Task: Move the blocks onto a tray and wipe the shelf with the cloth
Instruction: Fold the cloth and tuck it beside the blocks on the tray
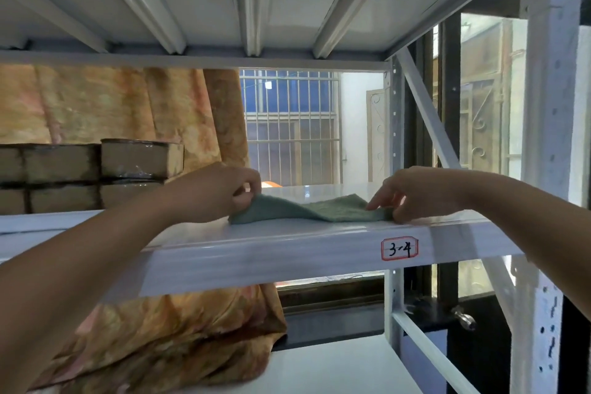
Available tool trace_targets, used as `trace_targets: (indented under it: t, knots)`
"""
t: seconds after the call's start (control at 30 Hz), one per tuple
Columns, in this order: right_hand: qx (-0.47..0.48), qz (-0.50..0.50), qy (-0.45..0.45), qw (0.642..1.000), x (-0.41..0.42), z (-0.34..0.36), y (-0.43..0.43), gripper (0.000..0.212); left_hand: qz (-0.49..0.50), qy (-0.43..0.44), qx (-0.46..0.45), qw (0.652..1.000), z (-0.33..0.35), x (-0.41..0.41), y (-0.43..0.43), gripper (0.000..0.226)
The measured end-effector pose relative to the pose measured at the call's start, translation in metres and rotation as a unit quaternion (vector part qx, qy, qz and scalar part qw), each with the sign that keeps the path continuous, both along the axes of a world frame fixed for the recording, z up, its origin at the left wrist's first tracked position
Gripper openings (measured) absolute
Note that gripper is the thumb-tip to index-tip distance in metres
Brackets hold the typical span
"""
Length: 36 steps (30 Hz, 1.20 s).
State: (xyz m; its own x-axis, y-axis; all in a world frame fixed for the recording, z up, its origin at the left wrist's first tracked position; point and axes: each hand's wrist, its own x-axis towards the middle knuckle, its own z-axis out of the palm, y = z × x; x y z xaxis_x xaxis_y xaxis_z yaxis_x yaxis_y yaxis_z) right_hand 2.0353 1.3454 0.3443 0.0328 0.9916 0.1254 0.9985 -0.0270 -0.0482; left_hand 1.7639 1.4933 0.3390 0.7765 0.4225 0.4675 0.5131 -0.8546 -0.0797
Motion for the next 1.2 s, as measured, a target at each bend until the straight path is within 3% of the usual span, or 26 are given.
trace_targets:
  t: [0.07, 0.2, 0.33, 0.5, 0.57, 0.73, 0.83, 0.93, 1.03, 1.2]
  knots:
    - [0.013, -0.009, -0.036, 0.999, 0.0, -0.001, 0.001, 0.041, -0.001, -0.008, -0.049, 0.999, 0.001, -0.007, 0.001, 0.019]
    - [0.065, -0.02, -0.069, 0.995, 0.001, -0.002, 0.007, 0.021, -0.042, -0.026, -0.139, 0.989, 0.004, -0.023, 0.004, 0.021]
    - [0.136, -0.03, -0.015, 0.99, 0.0, 0.009, 0.008, 0.029, -0.077, -0.04, -0.192, 0.977, 0.013, -0.041, 0.007, 0.021]
    - [0.208, -0.039, 0.044, 0.976, -0.014, 0.016, 0.018, 0.031, -0.088, -0.192, -0.252, 0.944, 0.027, -0.048, 0.013, 0.019]
    - [0.245, -0.029, 0.09, 0.965, -0.021, 0.018, 0.022, 0.021, -0.086, -0.209, -0.217, 0.95, 0.035, -0.046, 0.014, 0.022]
    - [0.248, 0.012, 0.164, 0.955, -0.04, 0.024, 0.032, 0.009, -0.034, -0.181, -0.08, 0.98, 0.054, -0.034, 0.012, 0.037]
    - [0.23, -0.02, 0.182, 0.956, -0.048, 0.018, 0.044, 0.012, -0.035, -0.106, -0.181, 0.977, 0.051, -0.026, 0.001, 0.035]
    - [0.205, -0.041, 0.251, 0.945, -0.047, 0.012, 0.05, 0.016, -0.052, 0.027, -0.315, 0.947, 0.035, -0.024, -0.018, 0.011]
    - [0.184, -0.05, 0.333, 0.924, -0.042, 0.008, 0.048, 0.017, -0.071, 0.095, -0.285, 0.951, 0.022, -0.023, -0.035, 0.029]
    - [0.211, -0.04, 0.368, 0.905, -0.039, 0.012, 0.042, 0.018, -0.04, 0.156, -0.182, 0.97, 0.008, -0.018, -0.048, 0.047]
